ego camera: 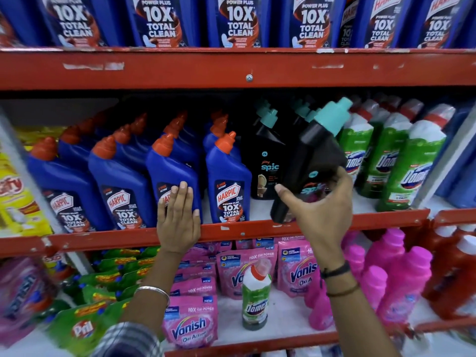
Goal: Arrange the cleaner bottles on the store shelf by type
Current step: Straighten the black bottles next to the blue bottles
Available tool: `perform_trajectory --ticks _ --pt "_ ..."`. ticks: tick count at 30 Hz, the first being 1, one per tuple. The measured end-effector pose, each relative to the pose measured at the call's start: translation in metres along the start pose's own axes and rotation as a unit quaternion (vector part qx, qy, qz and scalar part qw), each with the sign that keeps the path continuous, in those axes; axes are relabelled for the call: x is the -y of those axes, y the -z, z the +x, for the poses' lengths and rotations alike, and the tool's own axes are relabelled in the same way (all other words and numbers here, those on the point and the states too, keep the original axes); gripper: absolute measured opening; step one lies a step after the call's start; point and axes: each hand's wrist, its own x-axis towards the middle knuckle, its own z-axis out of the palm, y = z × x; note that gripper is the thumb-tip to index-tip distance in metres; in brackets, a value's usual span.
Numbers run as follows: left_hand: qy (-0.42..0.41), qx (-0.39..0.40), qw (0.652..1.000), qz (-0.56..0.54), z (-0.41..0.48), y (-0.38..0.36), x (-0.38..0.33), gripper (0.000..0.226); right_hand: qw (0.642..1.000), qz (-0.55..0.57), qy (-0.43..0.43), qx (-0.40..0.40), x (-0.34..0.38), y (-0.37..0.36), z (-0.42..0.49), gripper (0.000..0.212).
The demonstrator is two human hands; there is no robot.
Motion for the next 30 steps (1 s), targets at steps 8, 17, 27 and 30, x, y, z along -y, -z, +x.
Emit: perform_trajectory --ticks 8,17,27,30 --pt "0.0 0.002 1.0 0.0 -0.001 0.0 0.0 0.057 0.999 -0.035 -0.005 0.022 0.003 -0.048 -0.009 0.099" --pt "-0.009 -0.004 1.0 0.0 -0.002 -0.001 0.0 0.057 0.998 -0.044 -0.031 0.037 -0.009 -0.071 -0.025 0.098" --pt "-0.008 -0.007 1.0 0.0 -0.001 0.0 -0.001 0.057 0.991 -0.118 -0.015 0.06 -0.011 -0.075 -0.031 0.096" --pt "-0.006 -0.004 1.0 0.002 -0.002 0.001 -0.002 0.057 0.996 -0.082 -0.003 0.044 -0.016 -0.069 -0.039 0.087"
